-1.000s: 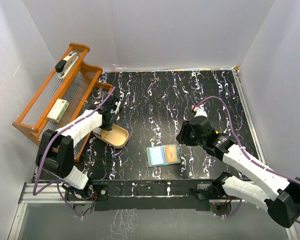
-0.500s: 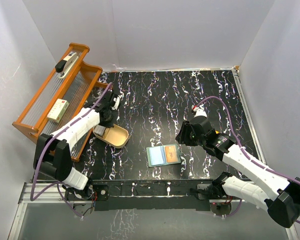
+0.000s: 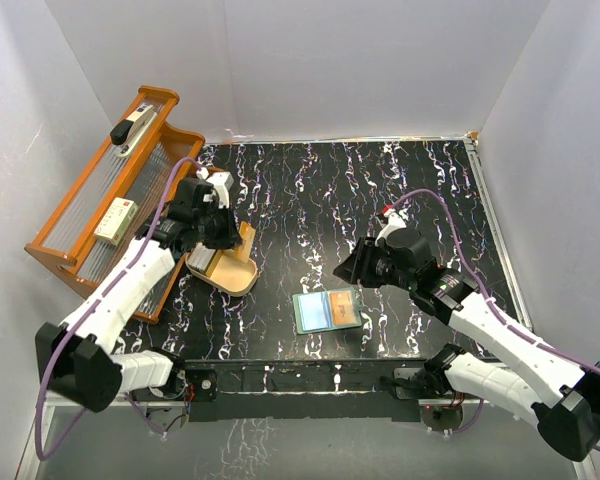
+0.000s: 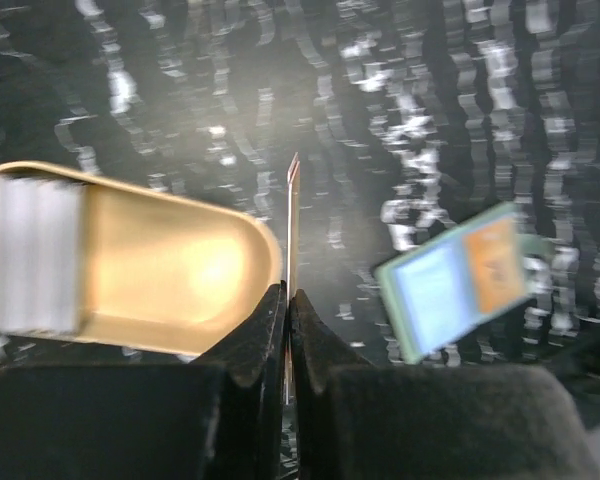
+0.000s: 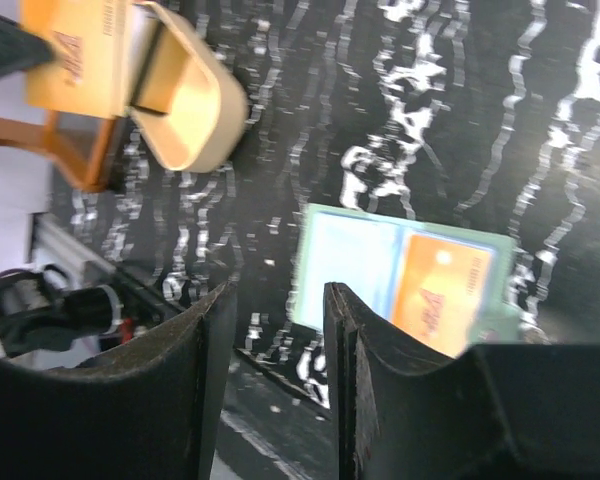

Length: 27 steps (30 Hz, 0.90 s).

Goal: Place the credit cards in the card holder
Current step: Pick up the credit card from the storage box, then insert the credit card into the card holder.

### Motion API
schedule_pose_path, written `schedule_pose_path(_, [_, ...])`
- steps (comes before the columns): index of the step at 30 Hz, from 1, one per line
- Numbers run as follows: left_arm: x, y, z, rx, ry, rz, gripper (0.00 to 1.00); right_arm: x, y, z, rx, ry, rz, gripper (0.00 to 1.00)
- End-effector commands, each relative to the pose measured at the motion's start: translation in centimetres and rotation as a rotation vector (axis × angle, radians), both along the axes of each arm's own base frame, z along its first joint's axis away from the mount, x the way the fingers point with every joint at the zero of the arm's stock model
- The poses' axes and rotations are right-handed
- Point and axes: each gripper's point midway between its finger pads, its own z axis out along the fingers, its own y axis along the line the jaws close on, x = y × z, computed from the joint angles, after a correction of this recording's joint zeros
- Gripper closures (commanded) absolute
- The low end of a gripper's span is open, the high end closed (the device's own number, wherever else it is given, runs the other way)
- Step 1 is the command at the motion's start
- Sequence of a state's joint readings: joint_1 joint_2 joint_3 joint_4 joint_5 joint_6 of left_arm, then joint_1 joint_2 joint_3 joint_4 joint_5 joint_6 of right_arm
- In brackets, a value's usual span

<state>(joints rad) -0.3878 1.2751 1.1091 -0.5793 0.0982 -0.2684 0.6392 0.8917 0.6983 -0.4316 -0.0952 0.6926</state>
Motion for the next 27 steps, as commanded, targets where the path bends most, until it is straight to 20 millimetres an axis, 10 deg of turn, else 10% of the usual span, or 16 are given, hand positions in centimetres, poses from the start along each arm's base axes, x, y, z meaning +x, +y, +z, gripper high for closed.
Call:
schedule_pose_path(1, [-2.6,-5.2,4.1,-0.387,-0.008,-0.089,1.00,-0.2,3.8,6.1,0.288,-0.091,0.102,0.64])
schedule_pose_path(12, [-7.2,-9.3,9.6,-0.950,0.060,-0.150,1.00,-1.2,5.9,12.6,0.590,-0.140,0.172,0.65])
schedule_pose_path(27, [-9.2,-10.2,11.6,-1.149,0.089,-0.189,1.00,-0.9,8.2,11.9,0.636,-0.055,0.252,0.62])
